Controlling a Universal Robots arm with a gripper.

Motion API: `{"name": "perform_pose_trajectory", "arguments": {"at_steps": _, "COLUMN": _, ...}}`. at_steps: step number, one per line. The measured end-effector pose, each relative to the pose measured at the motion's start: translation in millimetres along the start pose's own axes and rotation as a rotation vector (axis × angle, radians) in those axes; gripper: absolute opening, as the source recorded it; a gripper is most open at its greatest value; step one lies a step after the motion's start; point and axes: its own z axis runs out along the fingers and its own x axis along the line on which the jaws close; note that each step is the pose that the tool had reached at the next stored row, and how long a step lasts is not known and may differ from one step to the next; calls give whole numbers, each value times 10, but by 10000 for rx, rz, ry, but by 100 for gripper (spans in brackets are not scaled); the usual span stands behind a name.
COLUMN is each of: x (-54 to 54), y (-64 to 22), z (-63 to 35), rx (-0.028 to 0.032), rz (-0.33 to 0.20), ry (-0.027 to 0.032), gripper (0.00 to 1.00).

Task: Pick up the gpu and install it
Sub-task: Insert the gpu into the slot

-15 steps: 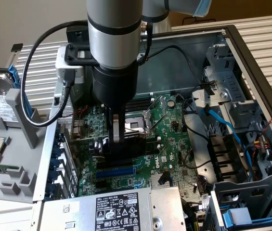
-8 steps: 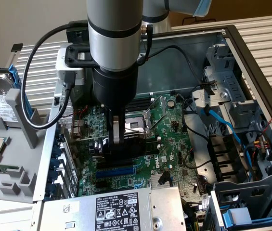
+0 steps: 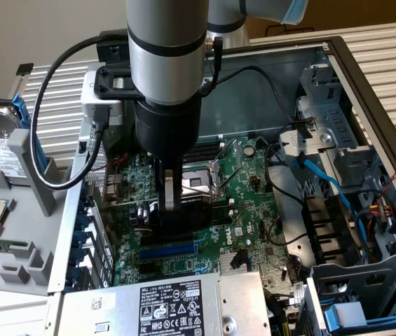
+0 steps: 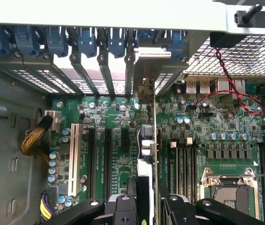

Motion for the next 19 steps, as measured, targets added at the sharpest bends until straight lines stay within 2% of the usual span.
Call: {"name": "perform_pose_trajectory", "arguments": {"at_steps": 19, "x": 21, "y": 7, "z": 20, "rx": -32, "rz": 2, "ry": 0, "gripper": 27}}
